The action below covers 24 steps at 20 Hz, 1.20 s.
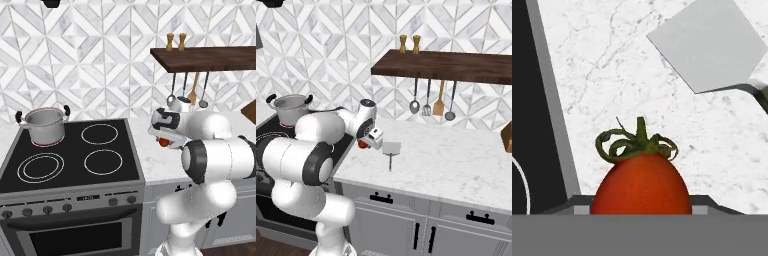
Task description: Put the tomato and avocado in the pot. Retrieve the spatula and lightly stir the vegetables in the pot.
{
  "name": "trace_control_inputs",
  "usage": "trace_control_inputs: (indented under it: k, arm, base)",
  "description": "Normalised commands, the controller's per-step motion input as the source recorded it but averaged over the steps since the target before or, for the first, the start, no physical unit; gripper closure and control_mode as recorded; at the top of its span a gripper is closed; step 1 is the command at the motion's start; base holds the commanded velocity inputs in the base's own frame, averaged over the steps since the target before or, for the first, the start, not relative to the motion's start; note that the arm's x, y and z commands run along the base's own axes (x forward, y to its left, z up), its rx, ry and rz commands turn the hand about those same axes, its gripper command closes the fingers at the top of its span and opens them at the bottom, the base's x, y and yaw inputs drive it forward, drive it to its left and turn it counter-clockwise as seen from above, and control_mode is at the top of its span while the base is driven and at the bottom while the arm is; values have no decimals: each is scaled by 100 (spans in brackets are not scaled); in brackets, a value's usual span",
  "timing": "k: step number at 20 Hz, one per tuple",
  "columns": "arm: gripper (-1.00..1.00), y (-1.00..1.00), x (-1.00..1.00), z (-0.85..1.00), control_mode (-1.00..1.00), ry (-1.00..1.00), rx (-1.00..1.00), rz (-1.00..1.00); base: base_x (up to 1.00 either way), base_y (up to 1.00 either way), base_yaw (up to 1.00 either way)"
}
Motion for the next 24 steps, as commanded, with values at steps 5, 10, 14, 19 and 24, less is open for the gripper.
trace_control_inputs:
  k: [5,10,14,19,24]
  arm:
    - [100,0,-100,100,-100,-18,-6,0]
    - [100,0,-87,100,-100,-14,-12,0]
    - [100,0,-96,100,-100,-6,-15,1]
    - [100,0,-68,100,-100,0,-7,3]
    - [100,0,-33,100,-100,6,1,5]
  base:
    - [0,0,0]
    - [0,0,0]
    - [0,0,0]
    - [0,0,0]
    - [0,0,0]
